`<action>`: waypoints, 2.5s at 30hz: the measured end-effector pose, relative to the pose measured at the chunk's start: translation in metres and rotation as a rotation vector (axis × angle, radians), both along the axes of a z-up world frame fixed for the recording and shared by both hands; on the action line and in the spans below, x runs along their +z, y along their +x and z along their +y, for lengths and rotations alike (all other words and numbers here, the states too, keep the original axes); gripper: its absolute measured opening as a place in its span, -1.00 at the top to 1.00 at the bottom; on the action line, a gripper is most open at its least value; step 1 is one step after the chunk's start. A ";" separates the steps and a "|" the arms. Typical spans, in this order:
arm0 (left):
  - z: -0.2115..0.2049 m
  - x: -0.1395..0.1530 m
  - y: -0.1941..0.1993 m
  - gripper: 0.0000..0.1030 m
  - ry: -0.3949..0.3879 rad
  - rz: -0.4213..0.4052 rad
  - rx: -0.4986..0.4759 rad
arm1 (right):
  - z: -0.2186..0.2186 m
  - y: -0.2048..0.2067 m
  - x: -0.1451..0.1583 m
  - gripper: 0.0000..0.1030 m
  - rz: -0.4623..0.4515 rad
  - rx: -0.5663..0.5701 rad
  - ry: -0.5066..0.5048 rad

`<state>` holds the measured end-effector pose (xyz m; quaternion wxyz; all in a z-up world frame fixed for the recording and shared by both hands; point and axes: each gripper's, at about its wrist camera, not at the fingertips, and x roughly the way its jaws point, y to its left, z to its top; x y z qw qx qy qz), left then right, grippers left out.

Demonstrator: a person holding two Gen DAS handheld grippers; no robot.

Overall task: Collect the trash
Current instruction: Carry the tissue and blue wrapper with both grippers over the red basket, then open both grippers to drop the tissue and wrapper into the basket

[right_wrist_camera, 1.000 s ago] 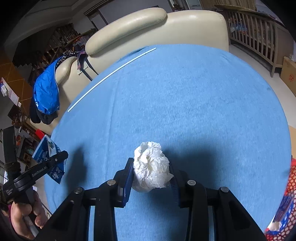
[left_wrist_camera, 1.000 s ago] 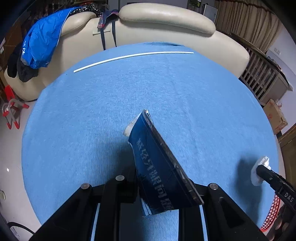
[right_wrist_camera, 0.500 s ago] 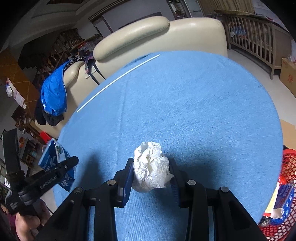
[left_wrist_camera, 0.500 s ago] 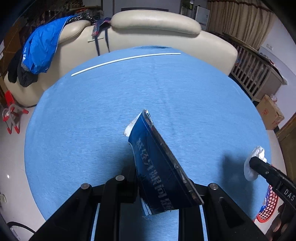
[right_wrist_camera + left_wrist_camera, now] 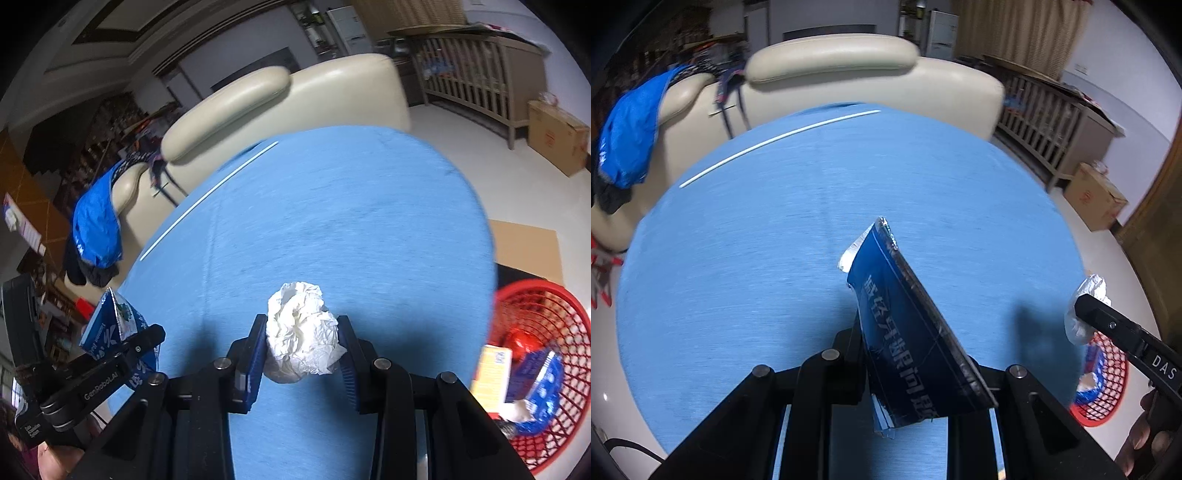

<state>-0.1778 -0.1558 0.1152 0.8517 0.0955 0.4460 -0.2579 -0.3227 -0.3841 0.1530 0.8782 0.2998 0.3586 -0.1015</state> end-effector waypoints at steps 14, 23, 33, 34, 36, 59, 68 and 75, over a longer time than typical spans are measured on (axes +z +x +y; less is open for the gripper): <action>-0.090 -0.003 -0.053 0.59 0.011 0.023 -0.204 | -0.075 -0.093 -0.020 0.25 0.001 -0.195 0.064; -0.130 0.003 -0.072 0.59 0.012 0.019 -0.280 | -0.095 -0.119 -0.021 0.25 -0.002 -0.253 0.067; -0.160 0.004 -0.093 0.59 0.024 0.007 -0.344 | -0.115 -0.146 -0.025 0.25 0.001 -0.315 0.074; -0.163 0.004 -0.095 0.59 0.025 0.007 -0.353 | -0.117 -0.148 -0.025 0.25 0.002 -0.317 0.073; -0.169 0.003 -0.099 0.58 0.027 0.007 -0.367 | -0.120 -0.153 -0.026 0.25 0.005 -0.327 0.068; -0.220 -0.007 -0.145 0.59 0.038 0.027 -0.520 | -0.162 -0.195 -0.086 0.24 0.153 -0.397 0.114; -0.233 -0.014 -0.154 0.58 0.039 0.044 -0.563 | -0.165 -0.203 -0.101 -0.31 0.173 -0.421 0.173; -0.249 -0.020 -0.161 0.58 0.049 0.058 -0.600 | -0.175 -0.222 -0.075 -0.35 0.081 -0.483 0.171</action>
